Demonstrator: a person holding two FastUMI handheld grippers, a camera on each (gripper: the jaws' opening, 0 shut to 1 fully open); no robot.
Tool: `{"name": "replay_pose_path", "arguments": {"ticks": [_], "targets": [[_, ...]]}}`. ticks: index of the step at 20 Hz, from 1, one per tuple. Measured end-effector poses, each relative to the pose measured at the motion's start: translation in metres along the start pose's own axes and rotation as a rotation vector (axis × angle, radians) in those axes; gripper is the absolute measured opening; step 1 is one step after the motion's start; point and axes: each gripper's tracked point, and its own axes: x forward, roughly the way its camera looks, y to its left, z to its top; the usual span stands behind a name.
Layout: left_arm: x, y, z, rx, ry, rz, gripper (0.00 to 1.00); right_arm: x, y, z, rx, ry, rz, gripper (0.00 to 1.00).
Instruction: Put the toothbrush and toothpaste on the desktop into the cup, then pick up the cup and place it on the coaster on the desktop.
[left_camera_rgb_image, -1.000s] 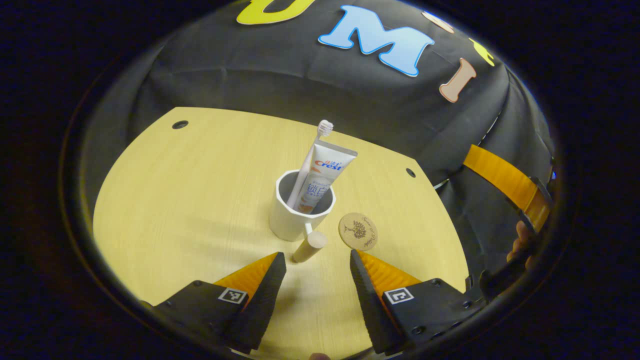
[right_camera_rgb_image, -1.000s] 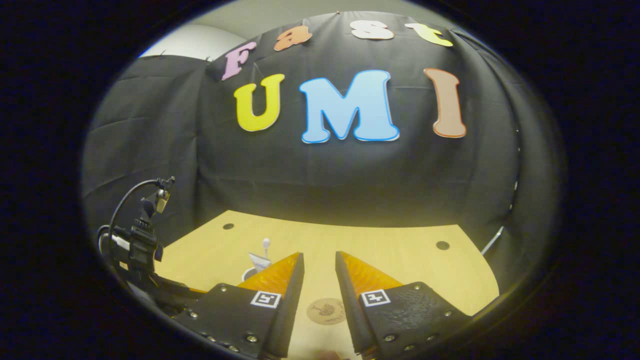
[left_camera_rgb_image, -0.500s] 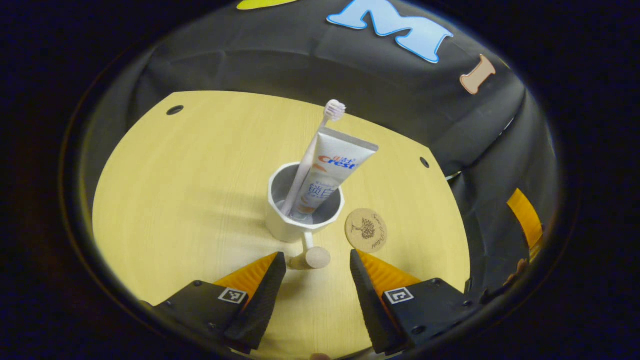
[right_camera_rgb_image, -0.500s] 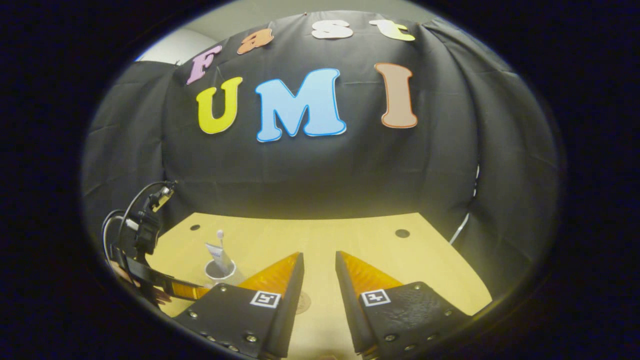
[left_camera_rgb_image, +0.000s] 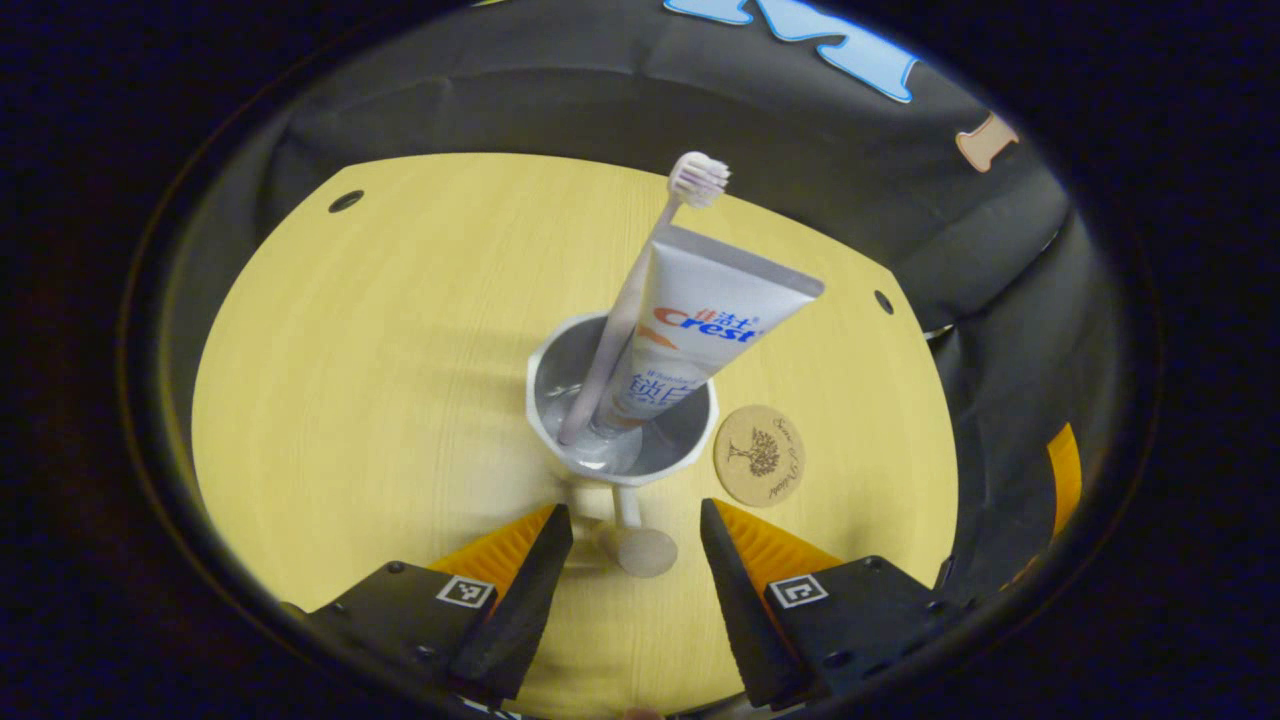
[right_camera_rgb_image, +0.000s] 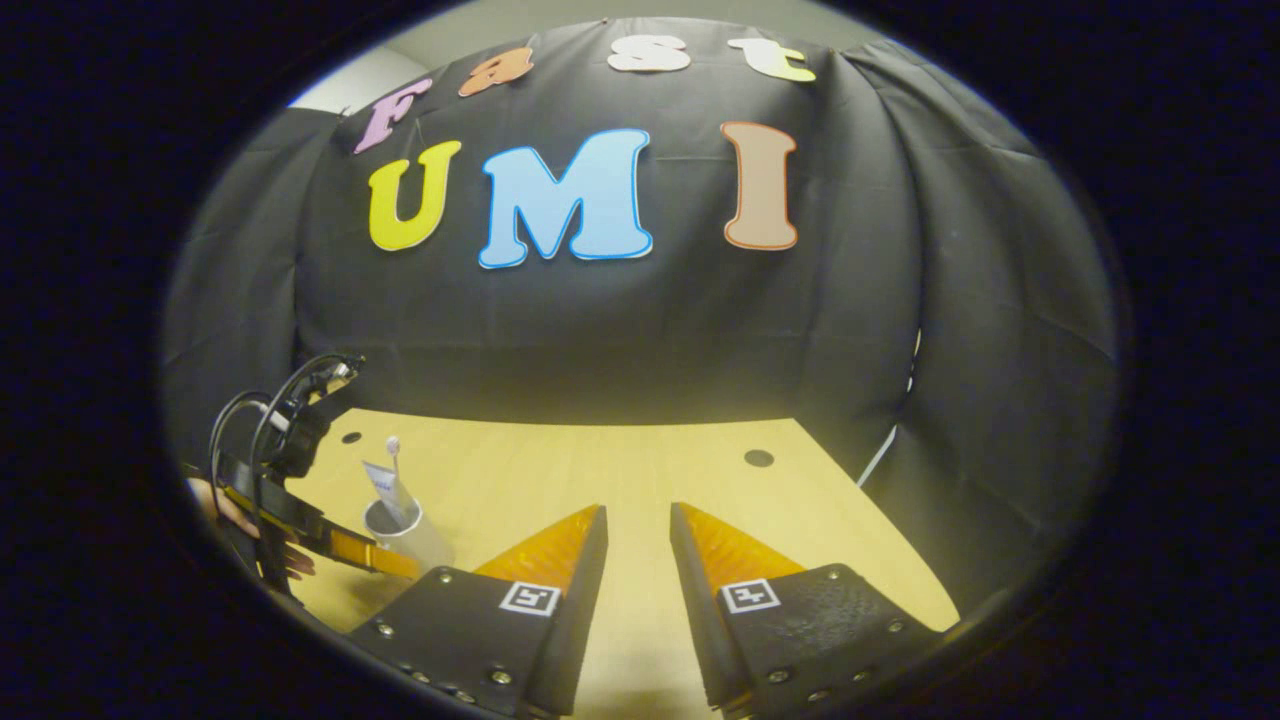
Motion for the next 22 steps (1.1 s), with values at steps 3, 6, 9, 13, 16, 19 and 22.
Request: {"name": "replay_pose_path", "arguments": {"ticks": [3, 6, 9, 13, 16, 19, 22], "targets": [[0.008, 0.004, 0.003, -0.008, 0.051, 0.024, 0.84, 0.003, -0.007, -0.006, 0.041, 0.028, -0.012, 0.45], [0.015, 0.009, 0.005, -0.029, 0.091, 0.036, 0.90, 0.002, -0.017, -0.020, 0.049, 0.067, -0.026, 0.45], [0.022, 0.006, 0.006, -0.030, 0.111, 0.041, 0.75, 0.002, -0.020, -0.024, 0.048, 0.089, -0.025, 0.44], [0.032, 0.000, -0.003, -0.045, 0.141, 0.045, 0.56, 0.003, -0.021, -0.024, 0.050, 0.093, -0.019, 0.45], [0.031, 0.004, -0.005, -0.024, 0.157, 0.065, 0.51, 0.001, -0.024, -0.023, 0.050, 0.093, -0.015, 0.44], [0.029, 0.010, 0.000, 0.025, 0.129, 0.108, 0.39, 0.001, -0.028, -0.021, 0.051, 0.082, -0.023, 0.44], [0.031, 0.009, 0.004, 0.033, 0.099, 0.099, 0.36, 0.001, -0.034, -0.025, 0.038, 0.091, -0.050, 0.44]]}}
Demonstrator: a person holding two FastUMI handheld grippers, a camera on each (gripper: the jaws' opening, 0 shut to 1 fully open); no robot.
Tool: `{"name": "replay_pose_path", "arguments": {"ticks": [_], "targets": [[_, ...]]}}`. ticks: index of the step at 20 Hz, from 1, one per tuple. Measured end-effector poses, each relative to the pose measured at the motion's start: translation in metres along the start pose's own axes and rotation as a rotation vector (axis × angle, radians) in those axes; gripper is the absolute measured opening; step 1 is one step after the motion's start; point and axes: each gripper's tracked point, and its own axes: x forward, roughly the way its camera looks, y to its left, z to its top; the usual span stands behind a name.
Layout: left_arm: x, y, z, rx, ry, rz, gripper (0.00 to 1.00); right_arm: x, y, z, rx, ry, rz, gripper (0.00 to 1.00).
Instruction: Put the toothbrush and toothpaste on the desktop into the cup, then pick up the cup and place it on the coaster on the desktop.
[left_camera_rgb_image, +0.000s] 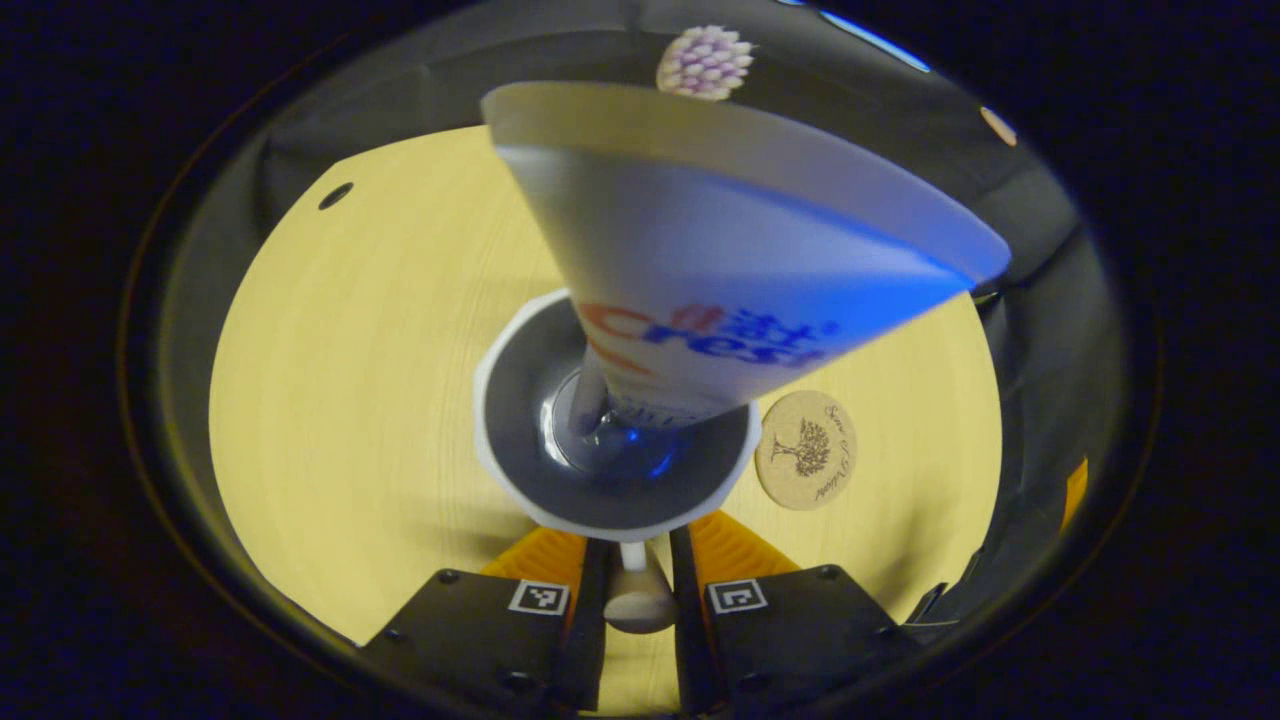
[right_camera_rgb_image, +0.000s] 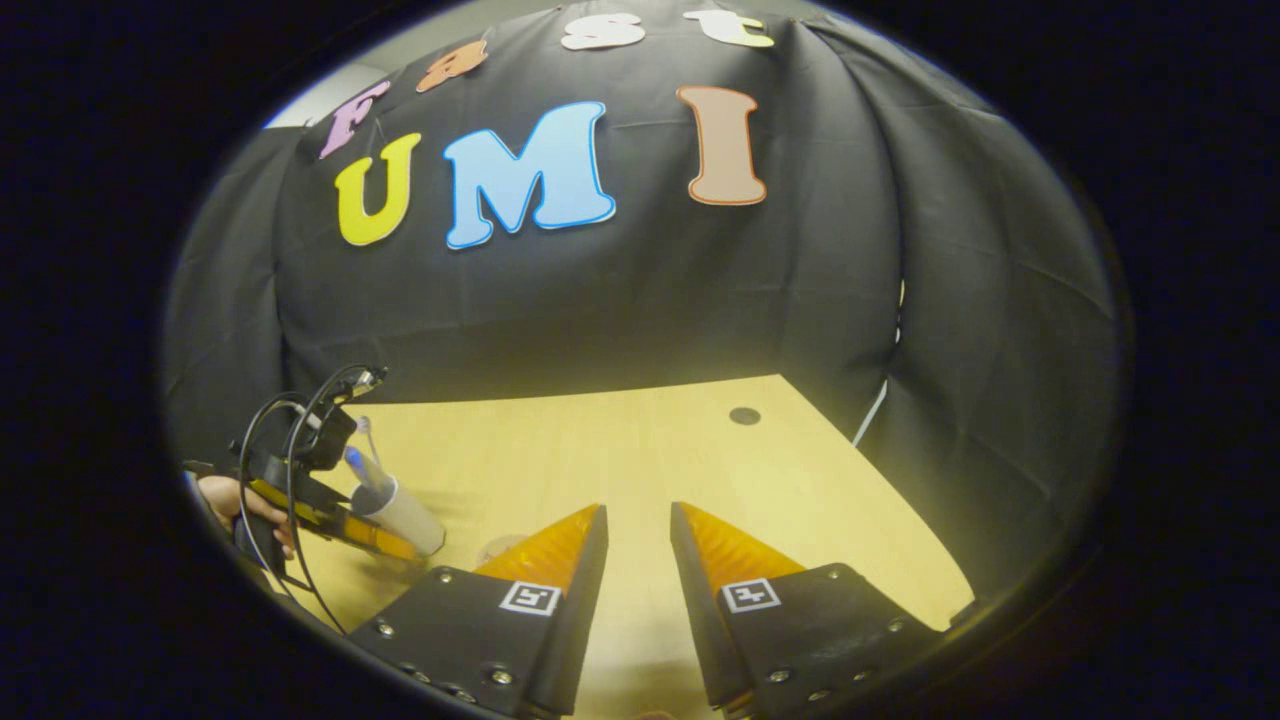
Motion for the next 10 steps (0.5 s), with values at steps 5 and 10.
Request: {"name": "replay_pose_path", "arguments": {"ticks": [5, 10], "targets": [[-0.011, -0.009, 0.001, 0.015, -0.027, -0.020, 0.34, -0.003, -0.004, -0.001, 0.019, -0.006, 0.010, 0.44], [-0.031, -0.044, -0.003, 0.095, -0.035, -0.056, 0.34, -0.006, -0.009, -0.002, 0.060, -0.008, 0.017, 0.44]]}}
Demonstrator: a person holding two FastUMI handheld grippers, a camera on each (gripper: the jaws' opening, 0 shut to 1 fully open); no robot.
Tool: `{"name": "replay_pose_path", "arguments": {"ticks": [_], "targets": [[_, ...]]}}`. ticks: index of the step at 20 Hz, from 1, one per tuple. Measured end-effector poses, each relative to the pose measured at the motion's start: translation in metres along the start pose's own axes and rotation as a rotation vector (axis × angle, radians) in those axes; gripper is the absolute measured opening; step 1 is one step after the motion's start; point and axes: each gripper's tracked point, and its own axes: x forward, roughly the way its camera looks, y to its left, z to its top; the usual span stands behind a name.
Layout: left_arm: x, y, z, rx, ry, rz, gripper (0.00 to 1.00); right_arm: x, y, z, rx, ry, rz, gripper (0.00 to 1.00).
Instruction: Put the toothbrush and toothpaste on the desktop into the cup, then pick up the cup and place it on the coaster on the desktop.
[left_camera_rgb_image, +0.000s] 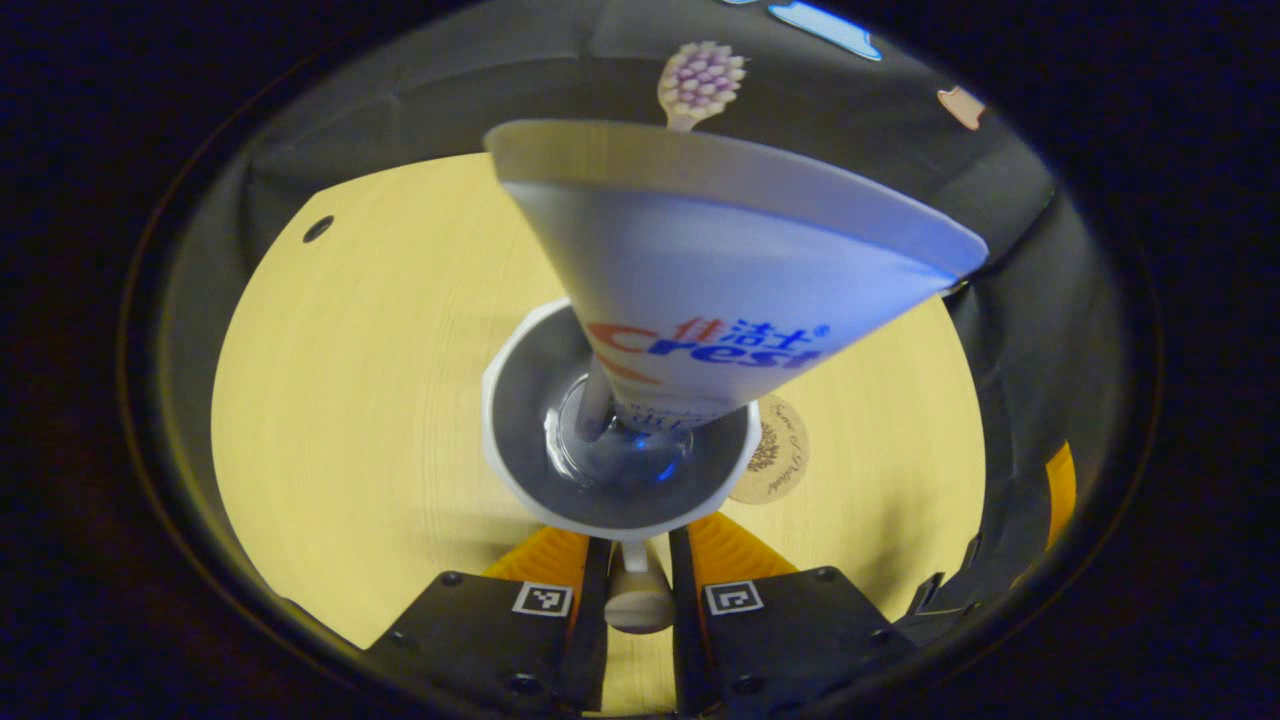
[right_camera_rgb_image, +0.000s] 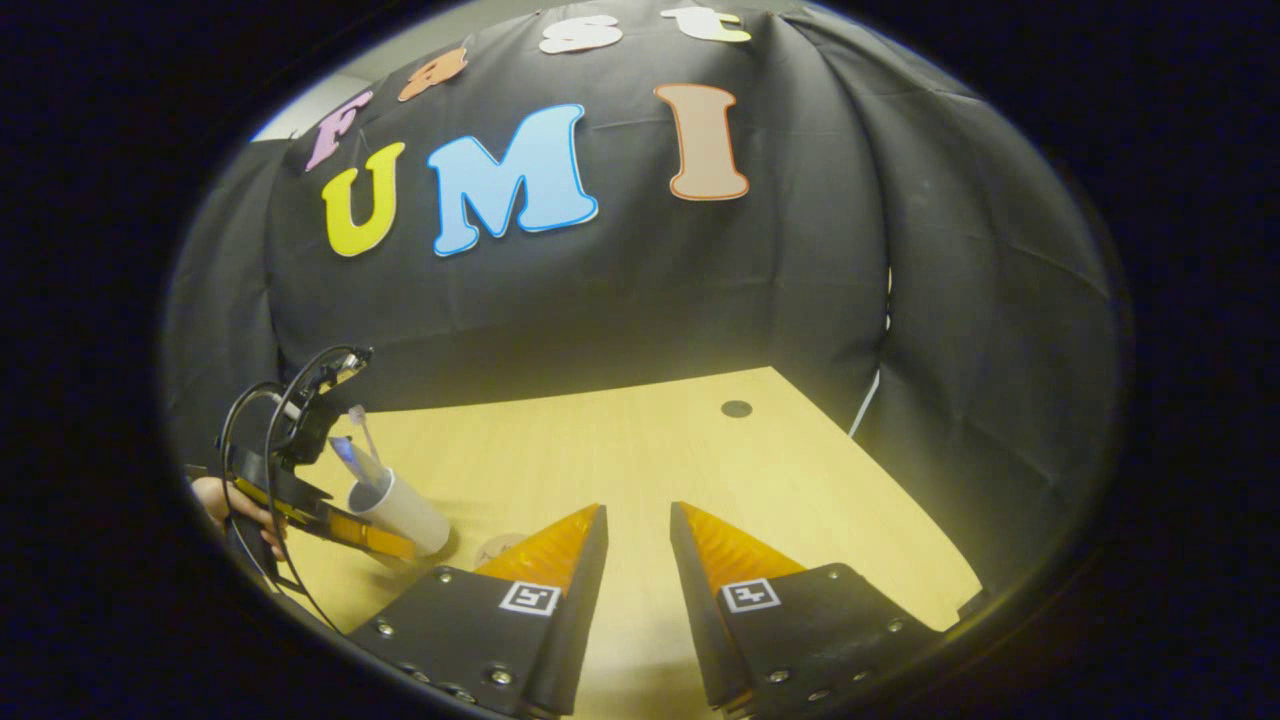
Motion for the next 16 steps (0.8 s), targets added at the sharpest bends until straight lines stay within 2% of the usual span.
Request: {"name": "replay_pose_path", "arguments": {"ticks": [4, 7, 12, 13, 14, 16], "targets": [[-0.006, -0.022, -0.006, 0.058, 0.026, -0.036, 0.35, -0.004, -0.011, -0.002, -0.030, 0.001, -0.033, 0.45], [-0.005, -0.036, -0.006, 0.098, 0.049, -0.046, 0.34, -0.008, -0.016, -0.004, 0.003, 0.005, -0.029, 0.45], [0.017, -0.062, -0.011, 0.137, 0.095, -0.036, 0.33, -0.011, -0.042, -0.002, 0.018, -0.020, -0.100, 0.45], [0.023, -0.064, -0.011, 0.142, 0.108, -0.032, 0.33, -0.010, -0.044, -0.003, 0.007, -0.016, -0.093, 0.45], [0.025, -0.065, -0.014, 0.147, 0.116, -0.029, 0.33, -0.008, -0.040, -0.007, 0.015, 0.010, -0.047, 0.45], [0.028, -0.067, -0.015, 0.158, 0.128, -0.019, 0.34, -0.004, -0.036, -0.016, 0.097, 0.036, -0.001, 0.45]]}}
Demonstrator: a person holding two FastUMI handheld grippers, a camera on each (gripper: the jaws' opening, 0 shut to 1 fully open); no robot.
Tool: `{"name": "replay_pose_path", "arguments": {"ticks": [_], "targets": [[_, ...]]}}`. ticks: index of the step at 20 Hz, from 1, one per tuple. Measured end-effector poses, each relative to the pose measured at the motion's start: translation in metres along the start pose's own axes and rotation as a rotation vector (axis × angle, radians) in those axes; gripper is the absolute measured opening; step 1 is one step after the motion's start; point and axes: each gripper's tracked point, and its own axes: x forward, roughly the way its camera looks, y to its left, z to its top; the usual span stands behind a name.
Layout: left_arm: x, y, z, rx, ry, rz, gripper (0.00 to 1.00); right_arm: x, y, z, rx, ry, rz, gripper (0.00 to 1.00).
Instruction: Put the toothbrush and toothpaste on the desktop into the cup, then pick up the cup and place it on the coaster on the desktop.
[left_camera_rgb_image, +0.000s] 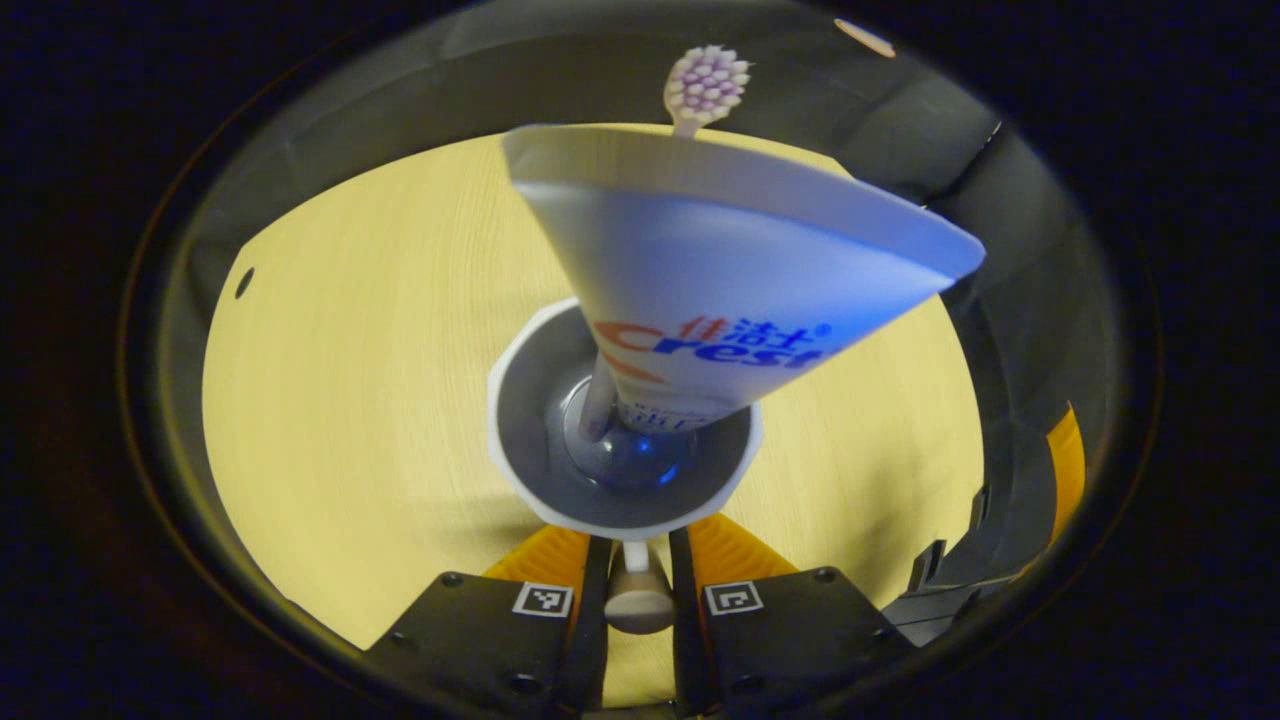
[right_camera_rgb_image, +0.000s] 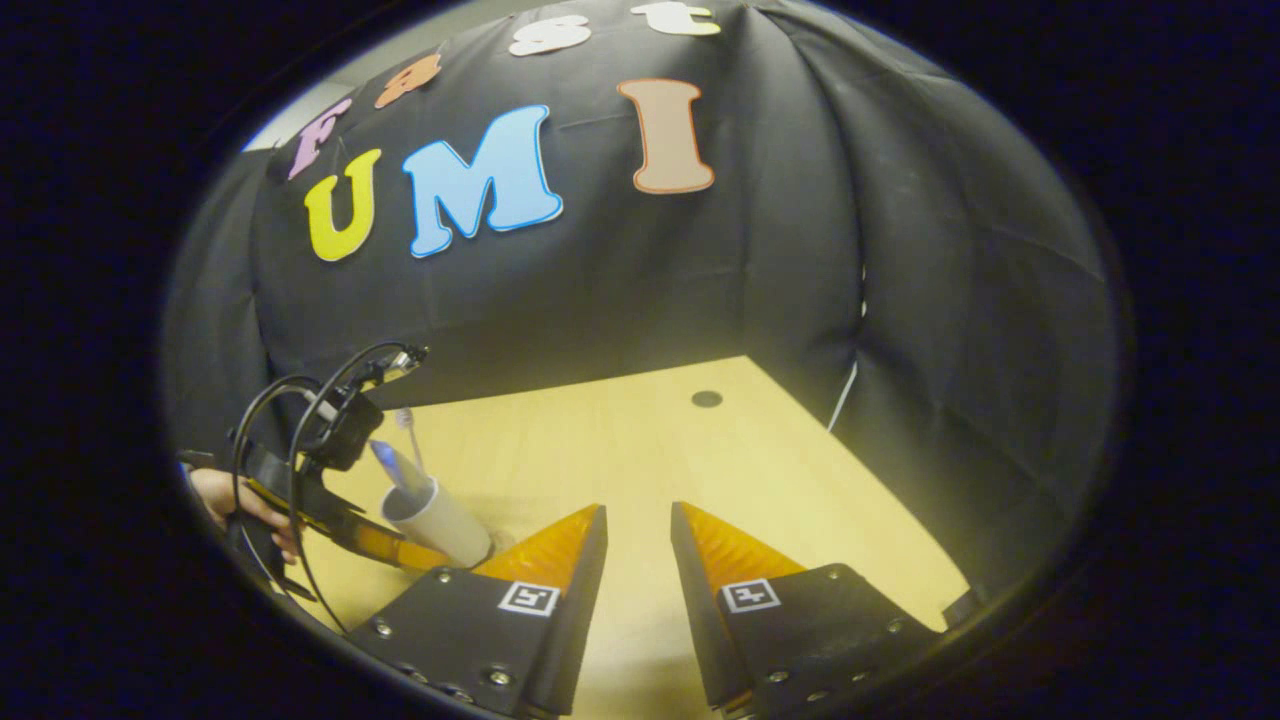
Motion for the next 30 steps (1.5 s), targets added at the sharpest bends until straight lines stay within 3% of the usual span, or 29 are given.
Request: {"name": "replay_pose_path", "arguments": {"ticks": [3, 7, 16, 19, 20, 24, 26, 28, 30], "targets": [[0.004, 0.000, 0.003, 0.008, 0.004, 0.013, 0.35, -0.001, -0.009, 0.003, 0.037, -0.002, -0.023, 0.96], [0.008, 0.002, 0.003, 0.015, 0.013, 0.019, 0.32, -0.001, -0.011, 0.007, 0.025, -0.011, -0.034, 0.96], [0.009, -0.001, 0.002, 0.027, 0.021, 0.009, 0.36, -0.005, -0.007, 0.009, 0.021, -0.007, -0.031, 0.96], [0.005, -0.007, 0.001, 0.031, 0.017, -0.006, 0.48, -0.007, -0.005, 0.012, -0.002, -0.014, -0.033, 0.96], [0.004, -0.010, 0.001, 0.030, 0.012, -0.013, 0.38, -0.008, -0.005, 0.013, -0.009, -0.017, -0.032, 0.96], [-0.004, -0.018, 0.001, 0.019, -0.019, -0.039, 0.54, -0.010, -0.003, 0.018, -0.045, -0.025, -0.029, 0.96], [-0.011, -0.018, 0.001, 0.015, -0.042, -0.033, 0.74, -0.011, -0.001, 0.020, -0.064, -0.028, -0.021, 0.96], [-0.019, -0.022, 0.000, 0.007, -0.071, -0.040, 0.87, -0.012, 0.002, 0.023, -0.080, -0.034, -0.006, 0.92], [-0.029, -0.023, -0.004, 0.000, -0.101, -0.041, 0.90, -0.013, 0.008, 0.027, -0.098, -0.042, 0.012, 0.96]]}}
